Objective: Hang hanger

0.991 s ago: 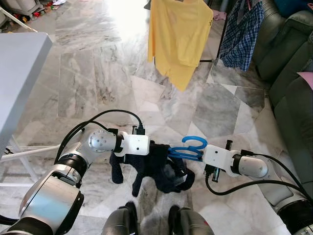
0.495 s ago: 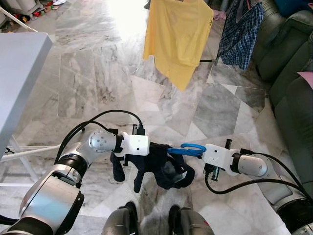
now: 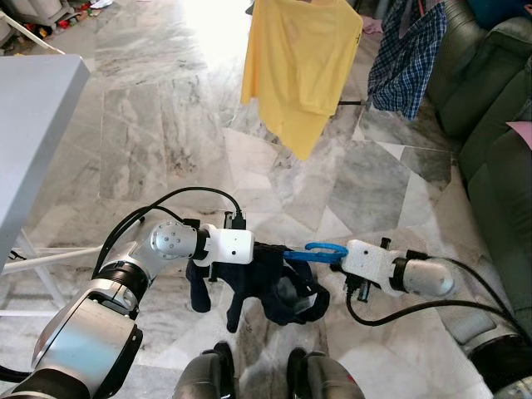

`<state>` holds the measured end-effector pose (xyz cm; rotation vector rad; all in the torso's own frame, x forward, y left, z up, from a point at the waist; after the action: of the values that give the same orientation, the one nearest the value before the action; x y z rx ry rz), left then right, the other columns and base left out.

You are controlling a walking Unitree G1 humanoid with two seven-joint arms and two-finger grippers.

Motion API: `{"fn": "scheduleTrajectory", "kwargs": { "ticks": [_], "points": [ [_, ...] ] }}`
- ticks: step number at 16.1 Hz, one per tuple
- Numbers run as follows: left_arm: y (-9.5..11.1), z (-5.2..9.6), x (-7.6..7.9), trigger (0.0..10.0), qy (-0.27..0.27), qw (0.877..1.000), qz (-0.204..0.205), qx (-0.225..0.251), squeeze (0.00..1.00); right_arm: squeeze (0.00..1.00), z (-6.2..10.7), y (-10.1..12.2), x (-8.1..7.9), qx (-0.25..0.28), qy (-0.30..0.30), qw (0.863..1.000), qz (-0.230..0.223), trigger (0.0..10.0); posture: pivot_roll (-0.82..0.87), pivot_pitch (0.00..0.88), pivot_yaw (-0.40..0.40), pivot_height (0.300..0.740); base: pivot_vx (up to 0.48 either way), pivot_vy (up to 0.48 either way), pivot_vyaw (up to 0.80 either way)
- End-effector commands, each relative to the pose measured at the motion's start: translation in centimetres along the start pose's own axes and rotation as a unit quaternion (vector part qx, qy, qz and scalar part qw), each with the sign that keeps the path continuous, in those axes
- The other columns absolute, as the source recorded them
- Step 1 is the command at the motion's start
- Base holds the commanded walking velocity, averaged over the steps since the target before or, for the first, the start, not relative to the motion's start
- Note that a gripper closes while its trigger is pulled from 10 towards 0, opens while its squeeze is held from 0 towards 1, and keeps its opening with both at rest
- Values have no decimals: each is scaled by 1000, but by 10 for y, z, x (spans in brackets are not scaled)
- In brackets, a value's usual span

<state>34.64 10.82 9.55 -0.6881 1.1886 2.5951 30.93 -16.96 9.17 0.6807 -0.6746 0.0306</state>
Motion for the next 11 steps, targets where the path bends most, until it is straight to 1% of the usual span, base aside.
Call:
{"fn": "scheduleTrajectory", "kwargs": {
  "ticks": [1,2,4,6,8,9,10,11],
  "points": [
    [-7,5,-2,0,8,1000,6,-16,0,1000,14,8,11,16,2,1000,-6,10000,-163,230,44,740,0,0,0],
    [-7,6,-2,0,9,1000,6,-18,0,1000,16,8,13,17,1,1000,-5,10000,-163,230,44,740,0,0,0],
    [-11,10,-3,0,17,999,12,-26,0,1000,28,2,27,-4,-20,1000,4,10000,-168,226,48,740,0,0,0],
    [-21,16,-3,0,29,998,26,-43,0,1000,42,-15,34,-43,-40,998,-2,10000,-178,221,48,740,0,0,0],
    [-28,22,-4,0,47,997,41,-54,0,1000,51,-27,33,-70,-54,996,-15,10000,-183,224,48,740,0,0,0],
    [-30,24,-5,0,58,995,51,-56,0,1000,53,-31,32,-76,-62,995,-21,10000,-183,224,48,740,0,0,0],
    [-32,26,-6,0,68,994,57,-57,0,1000,53,-35,31,-81,-76,993,-35,10000,-183,227,48,740,0,0,0],
    [-34,30,-12,0,97,991,80,-53,0,1000,51,-34,24,-65,-80,992,-66,10000,-182,232,50,740,0,0,0]
  ]
}}
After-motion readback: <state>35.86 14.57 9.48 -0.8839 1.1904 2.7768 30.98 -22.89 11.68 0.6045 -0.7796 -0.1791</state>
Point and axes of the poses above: a point about 5 cm out from each wrist's last joint towards the gripper, its own z axis pointing back from the gripper into the wrist, its own y axis along the axis of the wrist's last joint, x = y × z, the point moved 2 cm from there along -z, pointing out of the wrist towards the gripper, and after that the axes turned 7 degrees about z, right-handed, at the moved point
